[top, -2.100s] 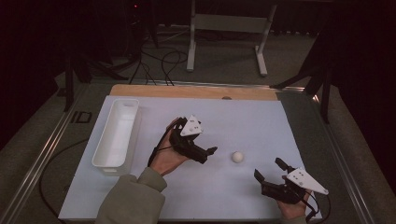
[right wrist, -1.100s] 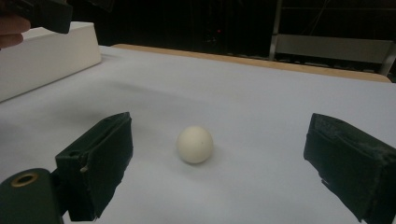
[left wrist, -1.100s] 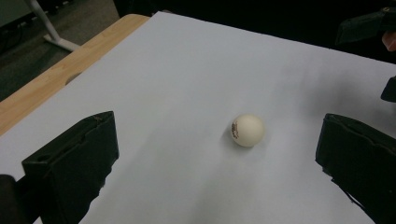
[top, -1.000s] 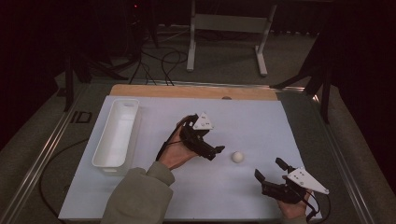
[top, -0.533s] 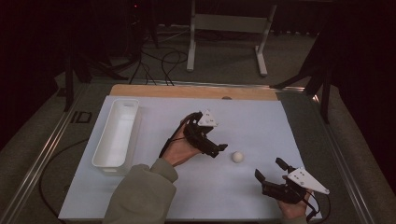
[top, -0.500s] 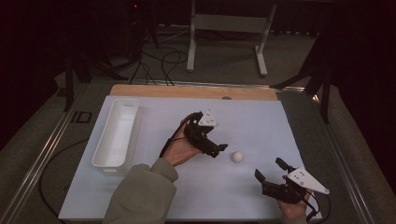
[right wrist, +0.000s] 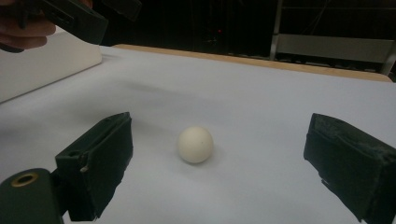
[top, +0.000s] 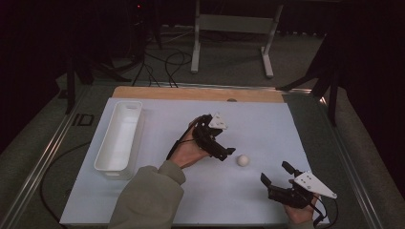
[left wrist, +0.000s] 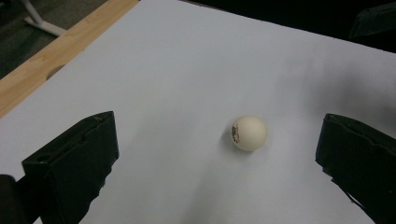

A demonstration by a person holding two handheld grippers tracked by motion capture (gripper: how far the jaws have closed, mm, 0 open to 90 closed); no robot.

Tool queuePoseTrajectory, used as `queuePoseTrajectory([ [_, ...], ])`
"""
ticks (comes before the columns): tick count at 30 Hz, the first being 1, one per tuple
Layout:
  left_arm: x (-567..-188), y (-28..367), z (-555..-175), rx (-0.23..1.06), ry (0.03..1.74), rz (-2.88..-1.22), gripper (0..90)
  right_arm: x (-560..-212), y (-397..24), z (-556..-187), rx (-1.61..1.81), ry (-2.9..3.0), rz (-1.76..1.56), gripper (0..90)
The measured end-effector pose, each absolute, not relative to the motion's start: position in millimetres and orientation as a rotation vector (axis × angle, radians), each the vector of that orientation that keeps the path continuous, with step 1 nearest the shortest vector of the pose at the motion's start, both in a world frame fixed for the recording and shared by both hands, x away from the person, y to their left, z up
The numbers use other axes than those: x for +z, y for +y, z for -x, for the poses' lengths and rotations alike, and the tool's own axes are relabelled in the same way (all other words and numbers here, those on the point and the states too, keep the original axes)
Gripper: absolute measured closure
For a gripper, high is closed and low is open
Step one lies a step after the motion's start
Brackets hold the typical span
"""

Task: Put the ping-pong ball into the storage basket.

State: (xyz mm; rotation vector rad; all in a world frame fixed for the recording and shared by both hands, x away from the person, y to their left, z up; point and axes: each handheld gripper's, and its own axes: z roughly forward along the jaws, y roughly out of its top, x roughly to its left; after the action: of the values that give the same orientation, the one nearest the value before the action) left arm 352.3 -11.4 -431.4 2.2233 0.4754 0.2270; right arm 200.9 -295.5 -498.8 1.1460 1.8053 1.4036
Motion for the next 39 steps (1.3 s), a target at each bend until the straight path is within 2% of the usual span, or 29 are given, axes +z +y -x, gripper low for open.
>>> queuePoseTrajectory([
  [39, -454, -53, -358, 0.174, 0.397, -2.344, 0.0, -499, -297, -201, 1.405, 1.807, -1.147, 8.0],
])
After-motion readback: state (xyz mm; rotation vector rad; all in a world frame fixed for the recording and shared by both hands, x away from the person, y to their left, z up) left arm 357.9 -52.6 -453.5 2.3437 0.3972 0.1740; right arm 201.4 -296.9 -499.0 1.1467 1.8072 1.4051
